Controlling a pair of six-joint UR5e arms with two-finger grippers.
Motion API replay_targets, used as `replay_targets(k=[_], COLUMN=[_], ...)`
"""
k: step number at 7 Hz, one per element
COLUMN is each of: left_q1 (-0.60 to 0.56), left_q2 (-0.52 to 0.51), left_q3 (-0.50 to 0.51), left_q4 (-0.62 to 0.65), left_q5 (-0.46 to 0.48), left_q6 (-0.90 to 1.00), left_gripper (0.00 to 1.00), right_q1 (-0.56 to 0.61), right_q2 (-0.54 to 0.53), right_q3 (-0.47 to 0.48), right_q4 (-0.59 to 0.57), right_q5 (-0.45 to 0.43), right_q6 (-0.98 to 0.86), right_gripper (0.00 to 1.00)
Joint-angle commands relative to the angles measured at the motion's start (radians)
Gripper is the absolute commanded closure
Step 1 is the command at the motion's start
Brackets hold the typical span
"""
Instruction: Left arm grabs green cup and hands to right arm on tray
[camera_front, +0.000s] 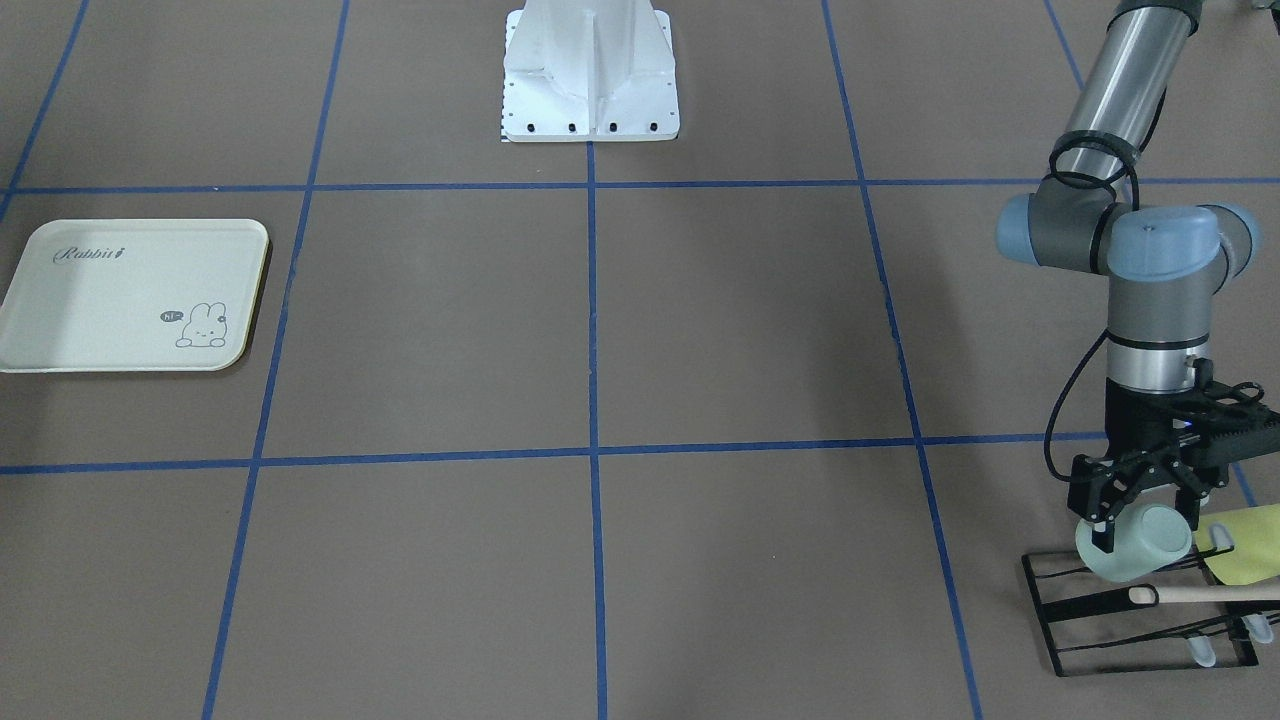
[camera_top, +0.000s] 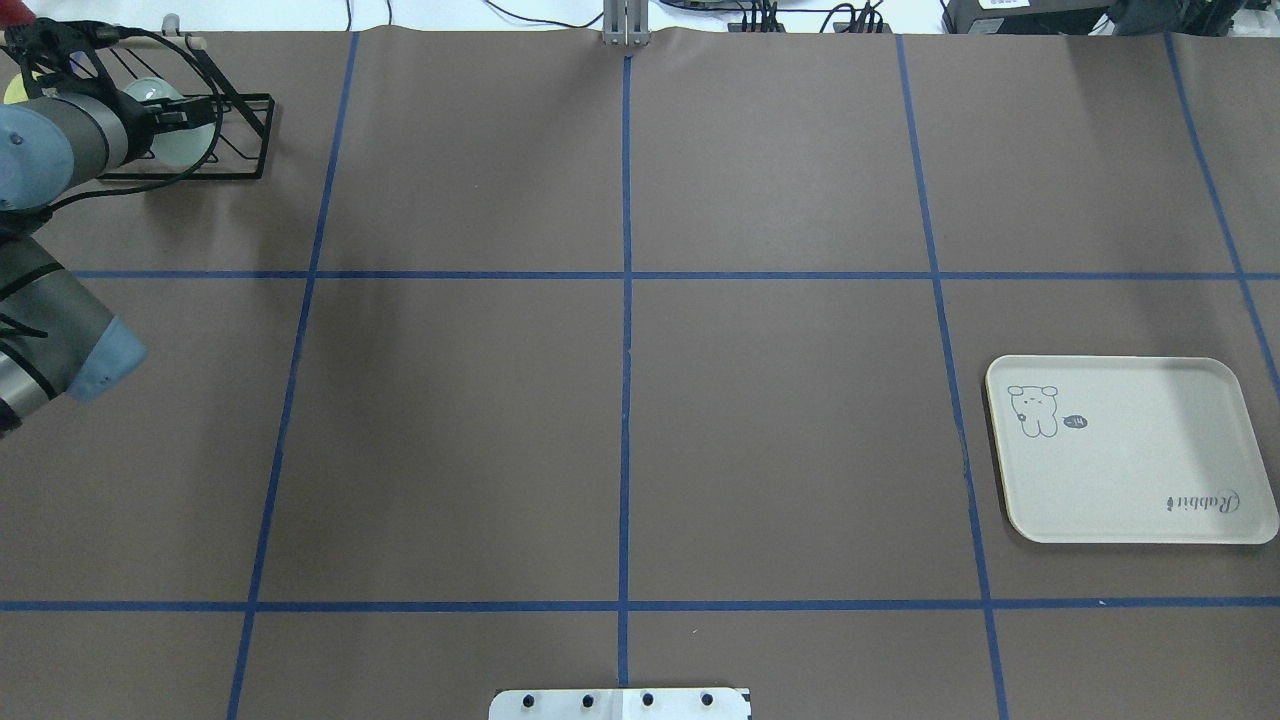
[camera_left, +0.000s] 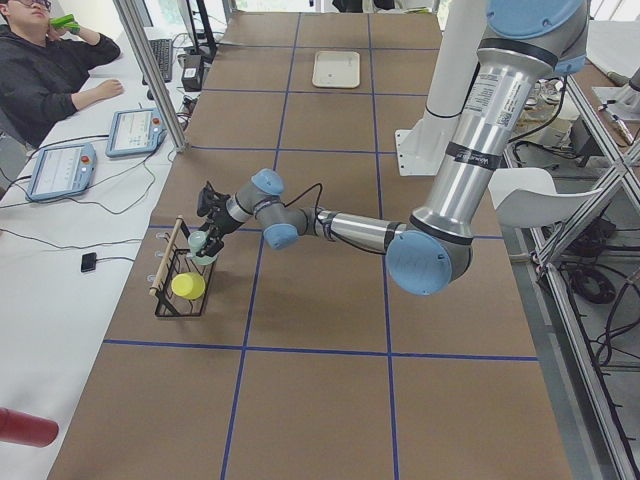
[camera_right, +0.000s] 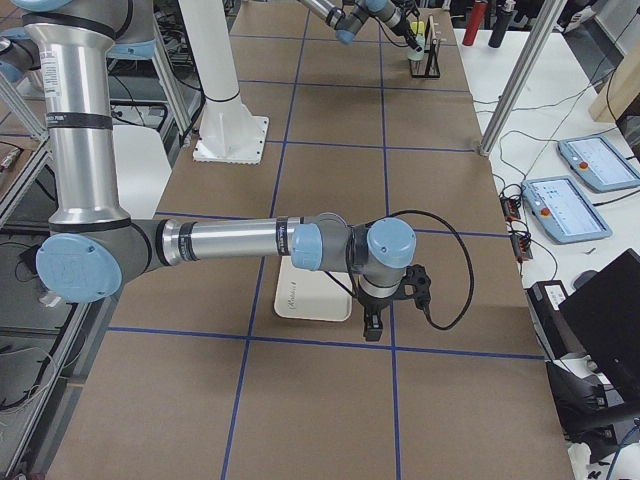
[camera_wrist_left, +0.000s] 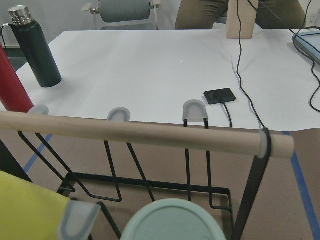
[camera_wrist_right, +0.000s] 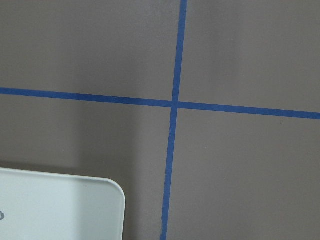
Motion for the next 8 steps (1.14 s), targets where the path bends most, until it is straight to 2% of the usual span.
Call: replay_targets(k=[1, 5, 8], left_q1=[0.0, 0.0, -0.003], left_q2=[-0.023, -0.029, -0.029], left_q3=[0.029, 0.043, 0.043], left_q4=[-0.001, 0.001, -0.001], left_q5=[0.001, 0.02, 0.02], left_q6=[0.002, 0.006, 0.006], left_gripper=[0.0, 0.01, 0.15], right_q1=[0.0, 0.001, 0.001], right_q2=[0.0, -0.003, -0.003], right_q3=[0.0, 0.0, 0.0], right_q4=[0.0, 0.0, -0.001], right_q5=[0.0, 0.003, 0.005], right_q6=[0.0, 0.0, 0.0], right_gripper=[0.01, 0.01, 0.01])
